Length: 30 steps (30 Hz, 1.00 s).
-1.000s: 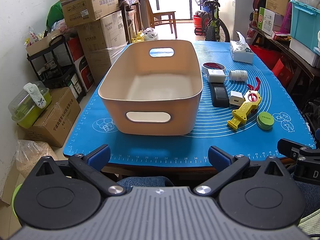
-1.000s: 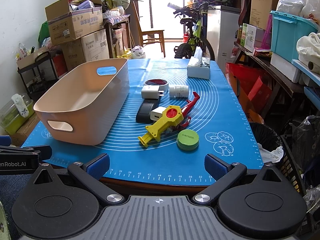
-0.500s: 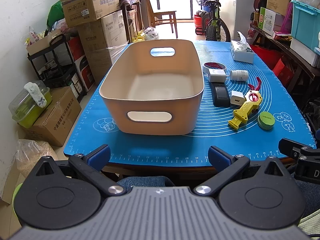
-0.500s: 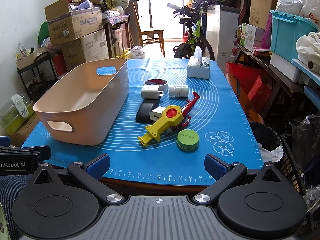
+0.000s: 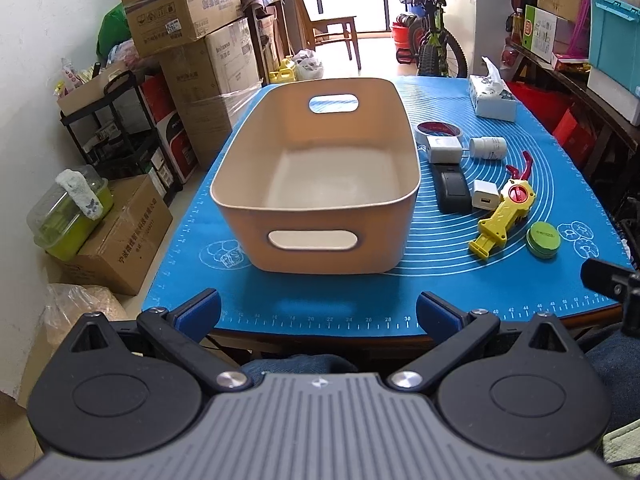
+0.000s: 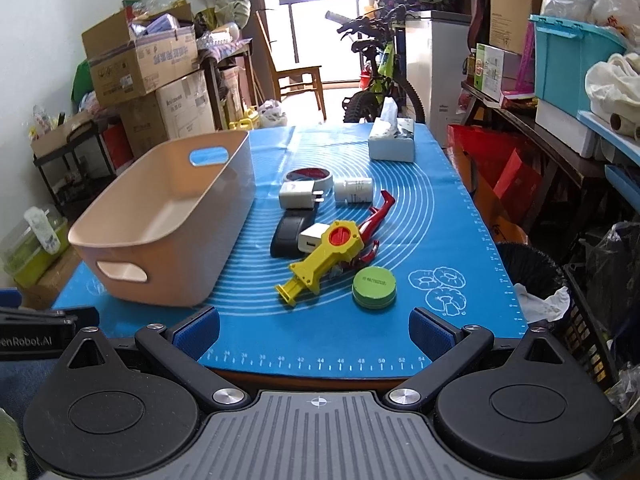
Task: Organize rigid objects
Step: 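Move the left tool to the basket rim while the right tool grasps the green tin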
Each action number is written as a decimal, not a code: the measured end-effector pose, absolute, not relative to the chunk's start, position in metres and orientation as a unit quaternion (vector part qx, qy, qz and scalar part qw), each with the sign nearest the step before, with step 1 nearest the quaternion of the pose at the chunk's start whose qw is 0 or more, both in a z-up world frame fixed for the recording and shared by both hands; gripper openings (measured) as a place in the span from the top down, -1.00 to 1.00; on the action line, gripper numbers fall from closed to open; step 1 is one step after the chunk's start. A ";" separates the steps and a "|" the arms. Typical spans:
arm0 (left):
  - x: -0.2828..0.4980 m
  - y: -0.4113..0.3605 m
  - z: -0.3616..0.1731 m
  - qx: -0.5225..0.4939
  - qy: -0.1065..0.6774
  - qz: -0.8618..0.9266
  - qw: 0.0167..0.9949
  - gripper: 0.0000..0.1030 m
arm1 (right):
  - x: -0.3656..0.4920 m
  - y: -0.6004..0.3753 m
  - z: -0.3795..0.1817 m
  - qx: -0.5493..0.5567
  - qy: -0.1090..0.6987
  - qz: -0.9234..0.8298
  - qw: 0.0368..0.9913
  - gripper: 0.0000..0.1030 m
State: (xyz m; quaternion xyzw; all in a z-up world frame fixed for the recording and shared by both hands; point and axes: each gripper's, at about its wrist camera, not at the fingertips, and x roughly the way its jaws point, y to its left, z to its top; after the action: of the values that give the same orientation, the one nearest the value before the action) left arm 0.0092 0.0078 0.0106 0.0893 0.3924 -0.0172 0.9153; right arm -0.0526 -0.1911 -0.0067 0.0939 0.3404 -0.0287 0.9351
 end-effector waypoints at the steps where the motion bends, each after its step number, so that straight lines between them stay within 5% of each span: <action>1: 0.012 0.008 0.013 0.091 0.391 -0.019 0.916 -0.99 | -0.052 -0.193 -0.004 0.101 0.335 -0.029 0.936 -0.94; 13: 0.085 0.035 0.057 0.047 0.370 -0.016 0.928 -0.99 | -0.006 -0.204 0.006 0.090 0.305 -0.049 0.947 -0.94; 24: 0.181 0.089 0.028 0.036 0.407 0.016 0.913 -0.96 | 0.059 -0.218 -0.048 0.085 0.366 -0.088 0.923 -0.84; 26: 0.197 0.096 0.019 0.034 0.424 0.010 0.905 -0.58 | 0.066 -0.219 -0.061 0.079 0.379 -0.096 0.917 -0.84; 30: 0.222 0.104 0.004 0.030 0.448 0.010 0.894 -0.47 | 0.077 -0.223 -0.084 0.076 0.407 -0.109 0.904 -0.82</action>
State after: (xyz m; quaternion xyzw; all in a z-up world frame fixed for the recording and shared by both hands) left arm 0.2220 0.1039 0.0039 0.0296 0.4476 0.0097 0.8937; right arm 0.0774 -0.2225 -0.0840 0.0760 0.4065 -0.1088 0.9039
